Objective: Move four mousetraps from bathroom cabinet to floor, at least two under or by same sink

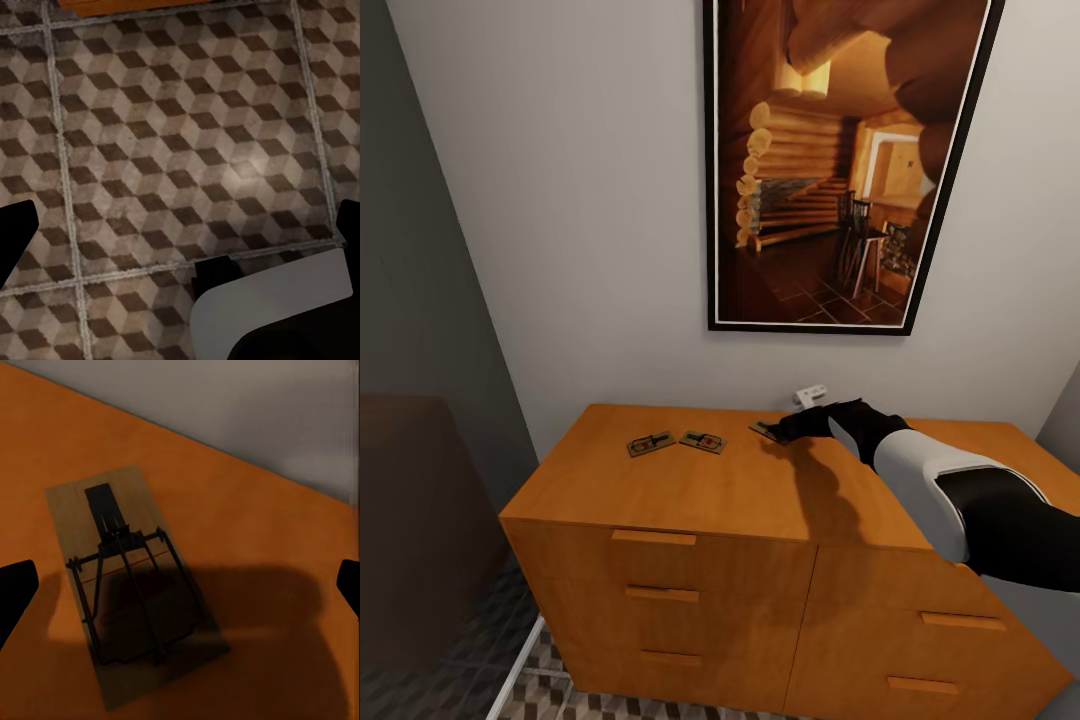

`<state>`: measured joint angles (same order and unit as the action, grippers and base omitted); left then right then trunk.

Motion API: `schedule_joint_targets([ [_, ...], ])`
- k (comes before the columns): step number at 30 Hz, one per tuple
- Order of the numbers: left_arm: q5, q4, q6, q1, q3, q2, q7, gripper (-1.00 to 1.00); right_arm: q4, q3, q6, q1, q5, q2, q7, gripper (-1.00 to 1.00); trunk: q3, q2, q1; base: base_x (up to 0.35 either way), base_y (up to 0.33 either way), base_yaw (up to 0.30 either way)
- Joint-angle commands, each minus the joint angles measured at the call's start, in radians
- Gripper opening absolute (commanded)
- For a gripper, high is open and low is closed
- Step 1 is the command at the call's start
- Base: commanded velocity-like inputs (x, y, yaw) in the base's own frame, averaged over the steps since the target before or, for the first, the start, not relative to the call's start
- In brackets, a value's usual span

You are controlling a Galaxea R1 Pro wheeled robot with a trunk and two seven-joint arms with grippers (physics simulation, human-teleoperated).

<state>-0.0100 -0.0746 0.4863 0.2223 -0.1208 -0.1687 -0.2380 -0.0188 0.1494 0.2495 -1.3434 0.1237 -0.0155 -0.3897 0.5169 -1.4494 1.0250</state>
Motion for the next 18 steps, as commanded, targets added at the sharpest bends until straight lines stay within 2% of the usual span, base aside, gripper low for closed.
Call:
schedule_joint_targets([
  [1,-0.001,-0.004,0.008,0.002,-0.005,0.000,0.000,1.00,-0.002,0.001,0.004,0.000,0.010,0.000,0.003,1.00,0.001,-0.001,0.000,0.000,0.000,0.000],
  [18,-0.001,-0.004,0.008,0.002,-0.005,0.000,0.000,1.00,-0.001,0.001,0.004,0.001,0.010,-0.004,0.015,1.00,0.001,-0.001,0.000,0.000,0.000,0.000],
])
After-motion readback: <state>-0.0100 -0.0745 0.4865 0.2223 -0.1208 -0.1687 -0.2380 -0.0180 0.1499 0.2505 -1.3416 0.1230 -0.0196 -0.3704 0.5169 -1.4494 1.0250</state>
